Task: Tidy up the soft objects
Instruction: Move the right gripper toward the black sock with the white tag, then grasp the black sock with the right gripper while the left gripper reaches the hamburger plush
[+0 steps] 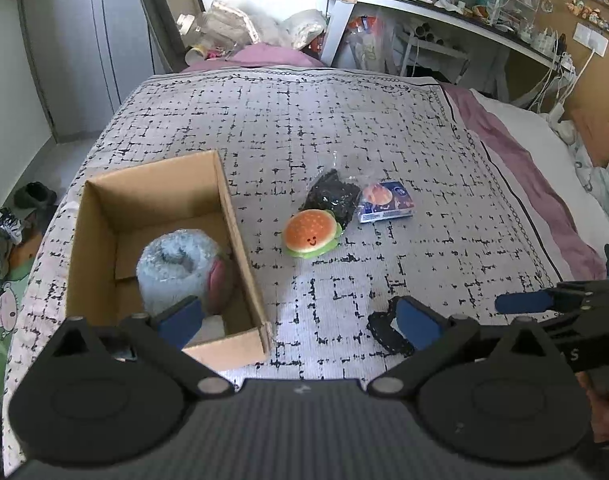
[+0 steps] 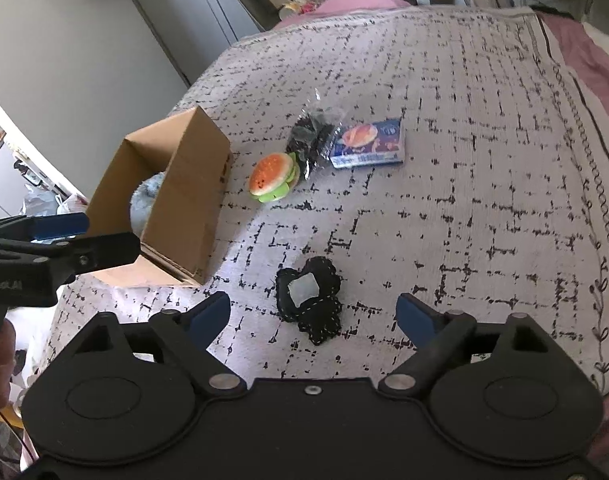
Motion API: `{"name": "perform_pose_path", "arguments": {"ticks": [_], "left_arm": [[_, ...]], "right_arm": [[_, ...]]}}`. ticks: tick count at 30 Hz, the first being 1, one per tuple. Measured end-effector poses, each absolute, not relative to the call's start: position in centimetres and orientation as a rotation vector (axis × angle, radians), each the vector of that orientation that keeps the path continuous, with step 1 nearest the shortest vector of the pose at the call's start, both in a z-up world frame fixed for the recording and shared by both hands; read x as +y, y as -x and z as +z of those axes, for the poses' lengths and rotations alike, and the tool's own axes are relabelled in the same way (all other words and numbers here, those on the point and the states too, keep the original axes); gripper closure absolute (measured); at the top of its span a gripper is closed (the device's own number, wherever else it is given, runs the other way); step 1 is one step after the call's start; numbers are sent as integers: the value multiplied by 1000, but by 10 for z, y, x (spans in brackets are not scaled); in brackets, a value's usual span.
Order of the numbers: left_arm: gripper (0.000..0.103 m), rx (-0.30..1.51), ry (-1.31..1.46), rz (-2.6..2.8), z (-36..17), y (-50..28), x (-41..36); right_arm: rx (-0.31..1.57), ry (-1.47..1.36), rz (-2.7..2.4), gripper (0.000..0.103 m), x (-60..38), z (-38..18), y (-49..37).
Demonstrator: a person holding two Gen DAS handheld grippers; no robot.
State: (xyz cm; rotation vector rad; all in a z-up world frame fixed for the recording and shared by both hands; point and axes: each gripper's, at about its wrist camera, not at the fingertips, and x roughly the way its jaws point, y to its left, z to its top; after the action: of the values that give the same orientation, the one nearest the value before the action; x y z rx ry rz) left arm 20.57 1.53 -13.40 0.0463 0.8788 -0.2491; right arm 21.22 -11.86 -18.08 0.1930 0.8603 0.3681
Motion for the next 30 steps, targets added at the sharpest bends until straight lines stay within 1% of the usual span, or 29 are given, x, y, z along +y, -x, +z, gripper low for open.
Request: {"name": "perform_pose_path", "arguments": {"ticks": [3, 7, 10, 12, 14, 15, 22, 24, 25, 26, 27, 29, 30], "left_arm": [[5, 873, -55, -241, -140, -208, 13], [16, 871, -56, -269, -145, -210, 11], [22, 876, -49, -290, -149, -213, 10], [22, 874, -50, -305, -149, -216, 8], [22, 873, -55, -309, -151, -220, 7], [22, 874, -54, -310, -151, -222, 6], [22, 877, -48, -315, -157, -240, 1], [22, 877, -56, -316, -158, -245, -3], [22, 879, -57, -318, -159, -247, -5], [22, 881, -56, -319, -160, -249, -6], [22, 883, -56, -321, -161, -251, -8], [22, 889, -55, -324, -163, -256, -12], [22, 894, -55, -327, -164, -258, -14]], "right_arm": [[879, -196, 368, 17, -114, -187, -217], [903, -185, 371, 21, -106, -196, -224], [921, -178, 368, 24, -100, -202, -231], [934, -180, 365, 27, -98, -208, -236], [954, -186, 357, 34, -96, -215, -243], [961, -190, 353, 35, -95, -218, -246], [953, -131, 376, 37, -86, -224, -254], [949, -90, 378, 49, -82, -225, -256], [948, -70, 376, 61, -82, -225, -256], [950, -58, 379, 67, -82, -225, -258], [957, -65, 387, 67, -83, -225, -259], [973, -87, 401, 72, -88, -223, -263], [980, -99, 407, 73, -91, -223, -266]]}}
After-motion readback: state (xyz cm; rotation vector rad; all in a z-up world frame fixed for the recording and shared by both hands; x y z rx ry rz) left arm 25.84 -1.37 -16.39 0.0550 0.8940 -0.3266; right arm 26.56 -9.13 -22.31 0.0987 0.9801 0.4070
